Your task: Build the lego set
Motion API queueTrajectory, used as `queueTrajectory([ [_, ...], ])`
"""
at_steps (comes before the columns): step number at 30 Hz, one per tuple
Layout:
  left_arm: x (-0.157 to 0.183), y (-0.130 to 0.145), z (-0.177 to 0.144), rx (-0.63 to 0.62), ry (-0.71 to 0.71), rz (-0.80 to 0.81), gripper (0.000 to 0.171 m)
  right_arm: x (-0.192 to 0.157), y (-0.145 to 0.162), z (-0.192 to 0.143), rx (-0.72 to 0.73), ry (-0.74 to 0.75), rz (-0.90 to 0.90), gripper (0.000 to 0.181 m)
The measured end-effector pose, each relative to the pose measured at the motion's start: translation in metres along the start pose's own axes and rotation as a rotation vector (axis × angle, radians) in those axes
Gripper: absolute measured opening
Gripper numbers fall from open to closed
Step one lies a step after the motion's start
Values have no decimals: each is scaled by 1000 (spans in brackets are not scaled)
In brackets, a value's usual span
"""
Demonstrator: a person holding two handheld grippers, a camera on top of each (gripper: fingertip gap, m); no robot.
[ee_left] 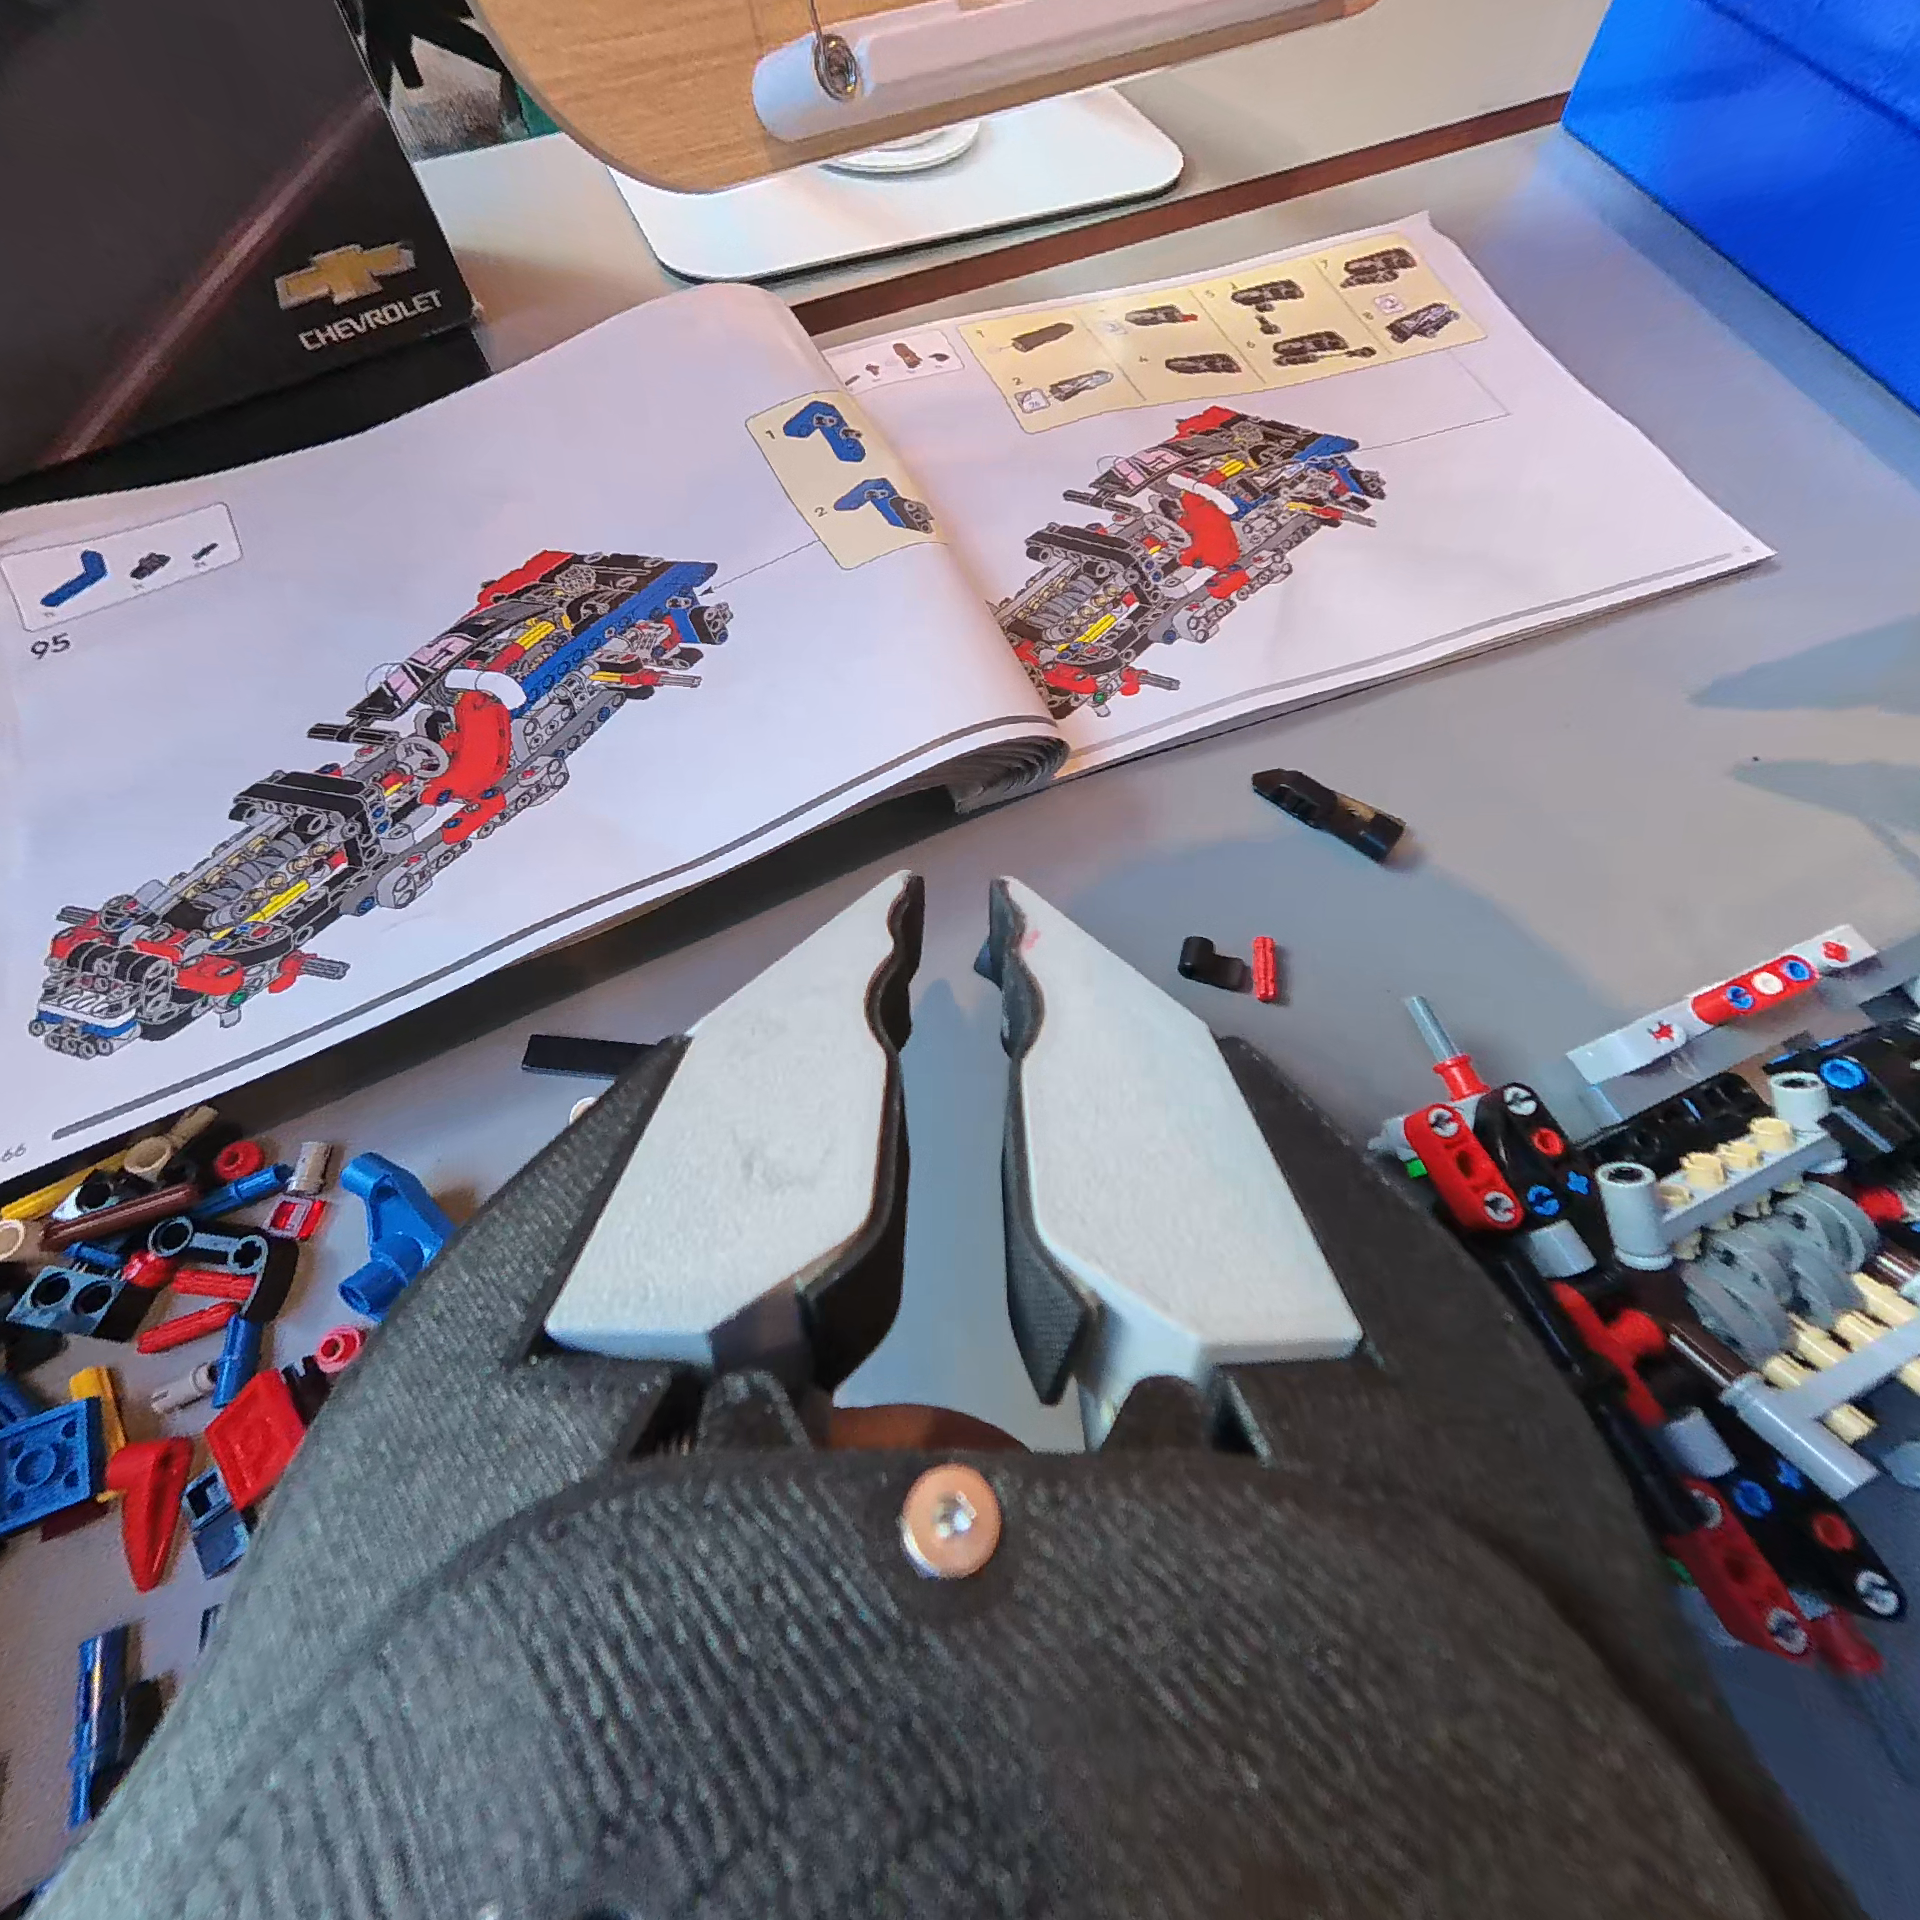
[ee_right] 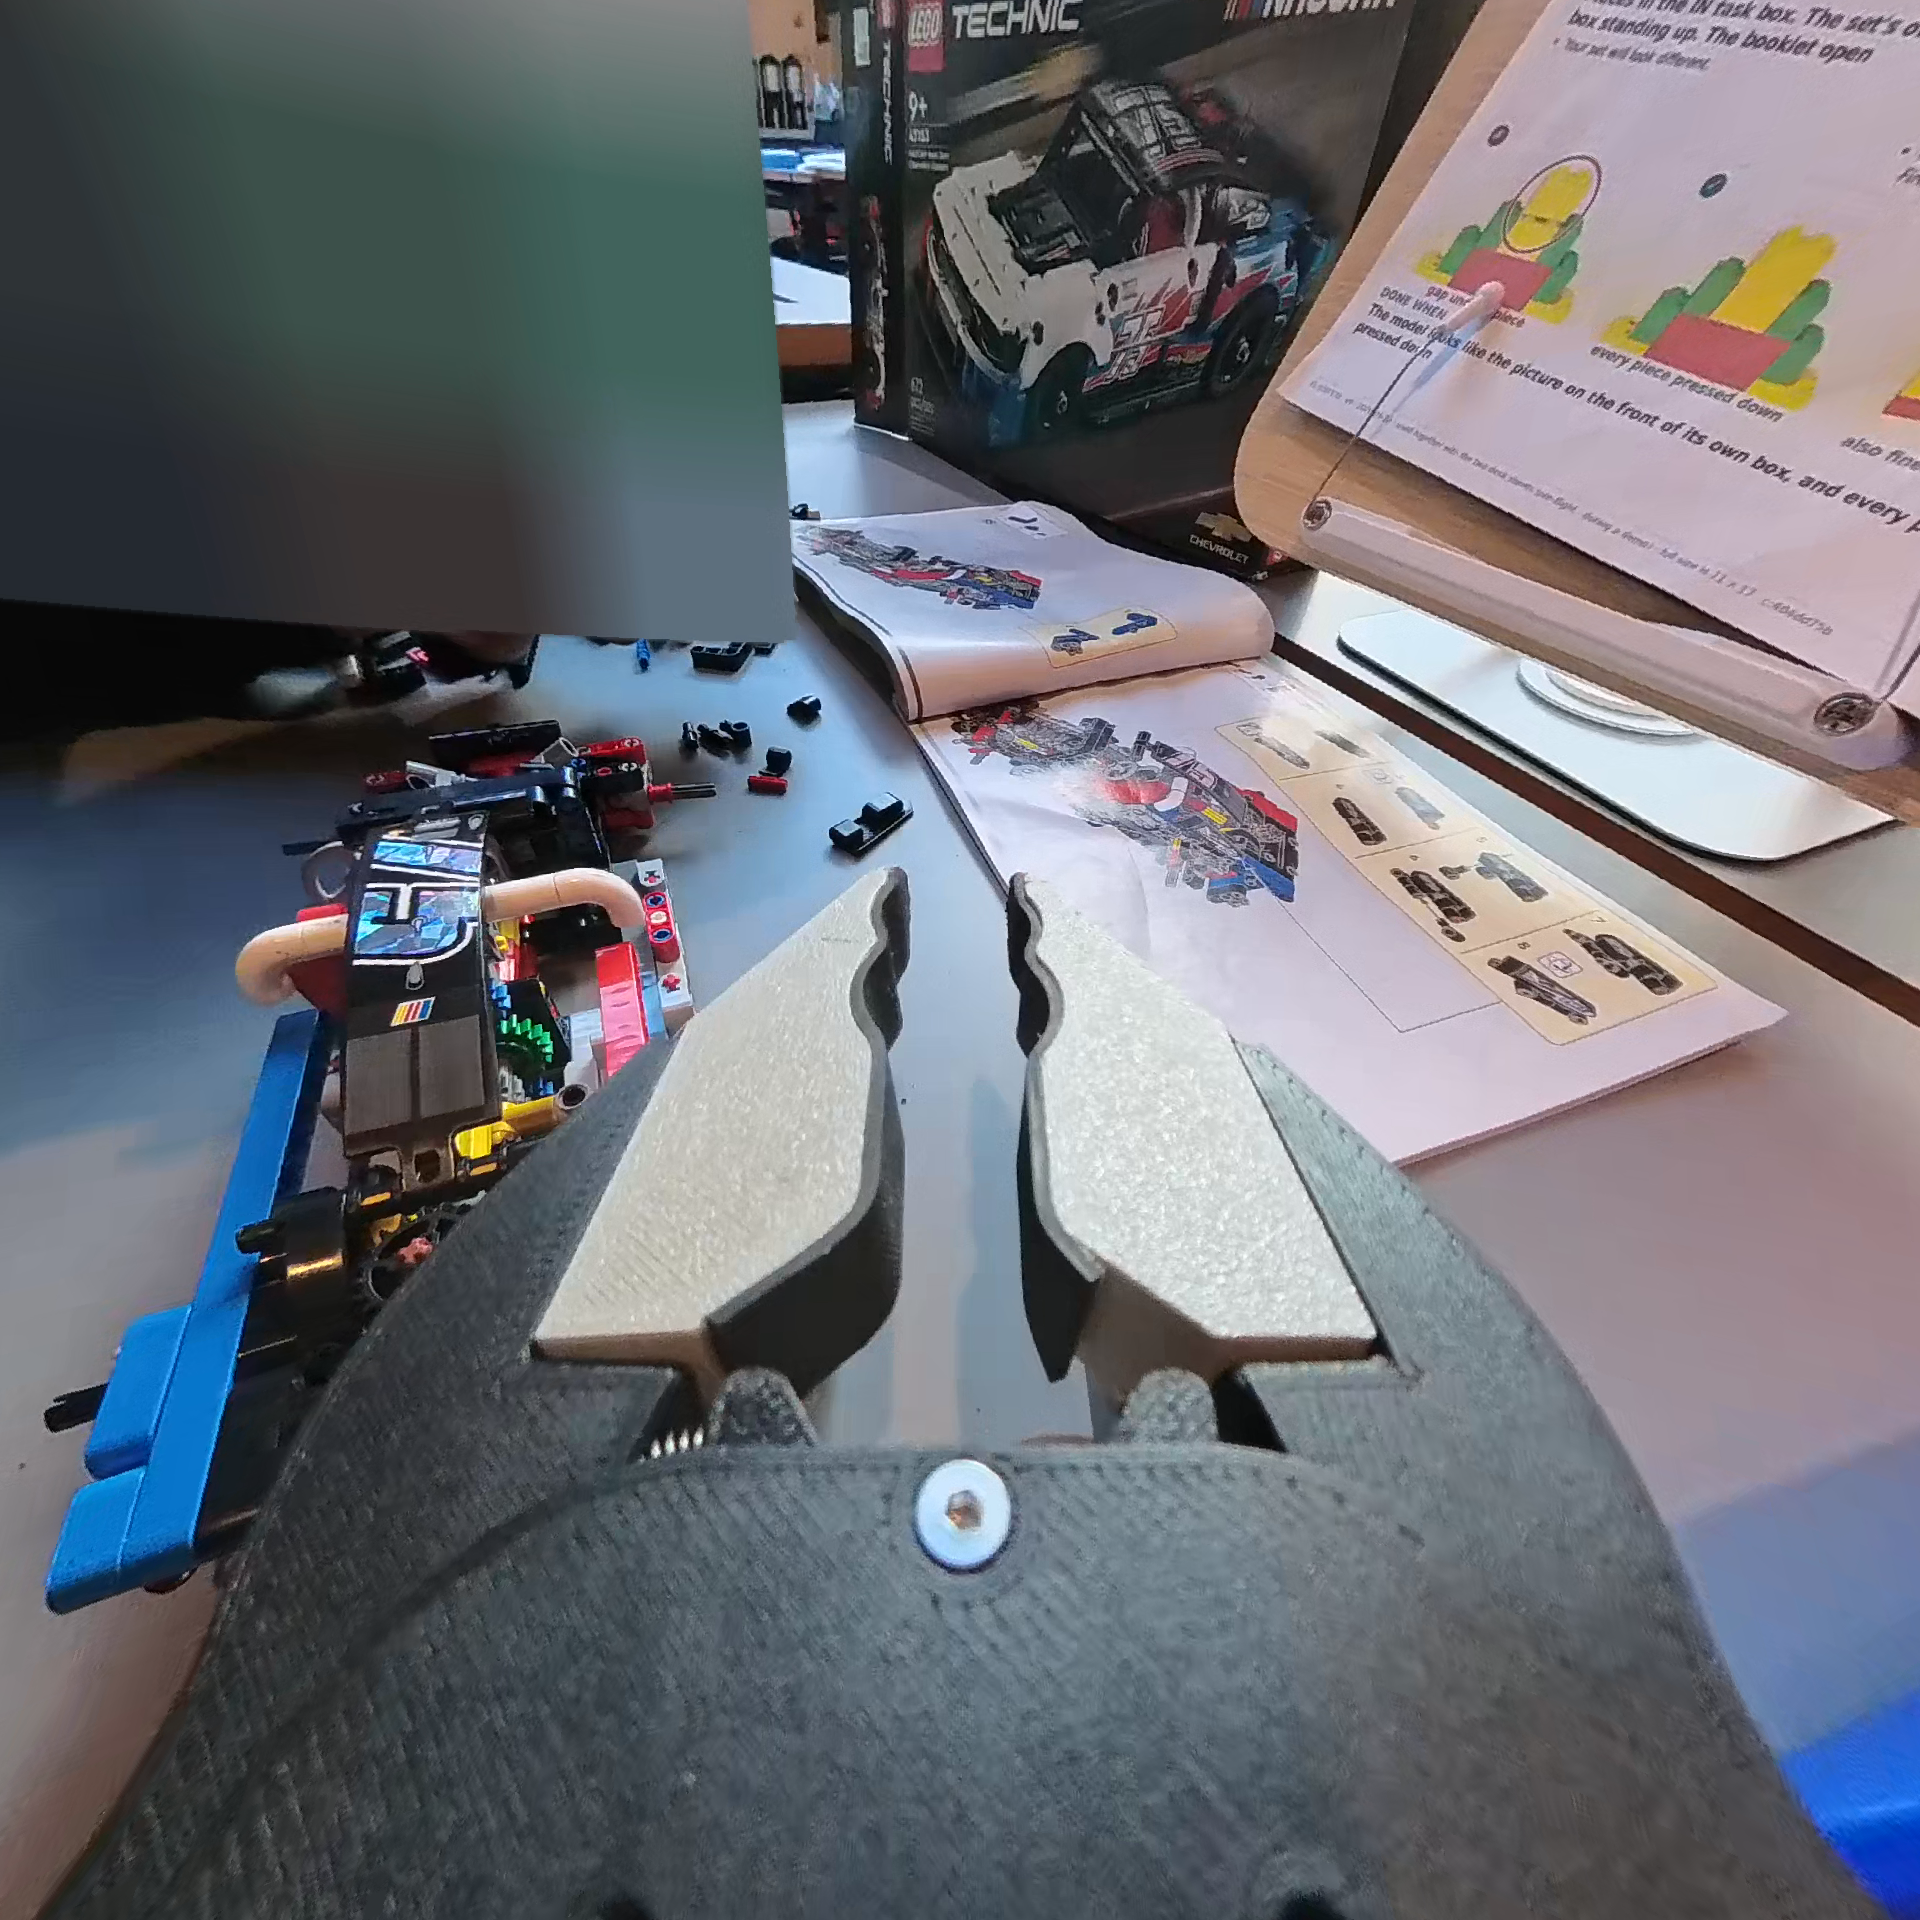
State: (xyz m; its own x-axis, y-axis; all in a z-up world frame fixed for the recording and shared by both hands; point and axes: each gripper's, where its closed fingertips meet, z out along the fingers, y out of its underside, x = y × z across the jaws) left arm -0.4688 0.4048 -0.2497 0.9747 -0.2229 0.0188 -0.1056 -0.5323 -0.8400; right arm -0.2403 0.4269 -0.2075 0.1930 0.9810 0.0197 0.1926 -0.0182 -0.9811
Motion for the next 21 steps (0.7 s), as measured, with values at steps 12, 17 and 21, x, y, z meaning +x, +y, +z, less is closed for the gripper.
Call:
queueTrajectory([
  [12,2,2,2,-6,7,0,10,1,-1,-1,6,-2,12,15],
  [17,3,2,2,-7,9,1,9,1,-1,-1,8,-2,11,14],
  [21,3,2,2,-5,6,7,9,0,-1,-1,5,-3,6,14],
])
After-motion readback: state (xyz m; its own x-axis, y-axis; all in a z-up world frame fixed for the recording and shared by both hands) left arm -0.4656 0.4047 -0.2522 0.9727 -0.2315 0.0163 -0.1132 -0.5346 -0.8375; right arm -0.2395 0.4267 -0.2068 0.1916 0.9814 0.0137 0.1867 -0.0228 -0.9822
